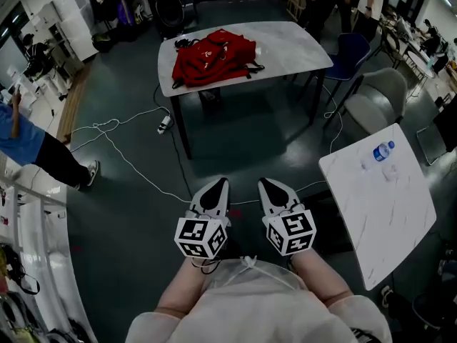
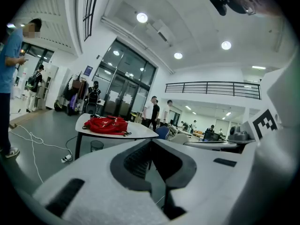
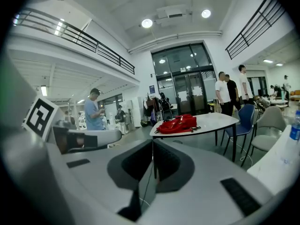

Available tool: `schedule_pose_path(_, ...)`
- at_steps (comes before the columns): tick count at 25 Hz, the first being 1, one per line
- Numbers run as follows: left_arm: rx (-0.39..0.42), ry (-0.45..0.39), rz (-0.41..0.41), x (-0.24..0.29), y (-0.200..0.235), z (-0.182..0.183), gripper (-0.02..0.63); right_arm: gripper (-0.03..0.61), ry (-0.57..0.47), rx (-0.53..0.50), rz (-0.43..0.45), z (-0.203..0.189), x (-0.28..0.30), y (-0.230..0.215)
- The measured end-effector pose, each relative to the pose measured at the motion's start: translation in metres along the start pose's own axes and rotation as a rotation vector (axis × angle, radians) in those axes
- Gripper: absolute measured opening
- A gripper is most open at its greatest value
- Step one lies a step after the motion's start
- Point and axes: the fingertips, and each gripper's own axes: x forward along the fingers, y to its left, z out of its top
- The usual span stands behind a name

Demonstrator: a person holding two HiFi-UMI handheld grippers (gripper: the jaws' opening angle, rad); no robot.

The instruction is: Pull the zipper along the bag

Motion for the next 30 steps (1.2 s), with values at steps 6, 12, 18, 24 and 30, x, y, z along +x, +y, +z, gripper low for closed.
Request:
schedule_pose_path(6, 0.012, -0.012, -0.042, 0.067, 0.088, 0.055, 0.02, 0.028, -0.015, 0.001, -0.037, 0.044, 0.108, -0.008)
schedule_pose_path(12, -0.003, 0.004, -0.037, 0.104, 0.165, 0.08, 0.02, 0.028, 0.001, 0.018, -0.039, 0.066, 0.196, -0.005)
schedule_pose_path(18, -0.049, 0.039, -0.015, 0.135, 0.216, 0.082, 0.02, 0.028, 0.022, 0.017, -0.029, 0.08, 0.256, -0.01)
schedule_pose_path(24, -0.042, 0.054, -0.008, 0.19, 0.234, 0.091, 0.02, 0.028, 0.013, 0.02, -0.019, 0.1, 0.305, -0.05)
schedule_pose_path(30, -0.055, 0.064, 0.04, 0.271, 0.257, 0.103, 0.02, 0.028, 0.029, 0.032, 0.022, 0.112, 0.37, -0.109)
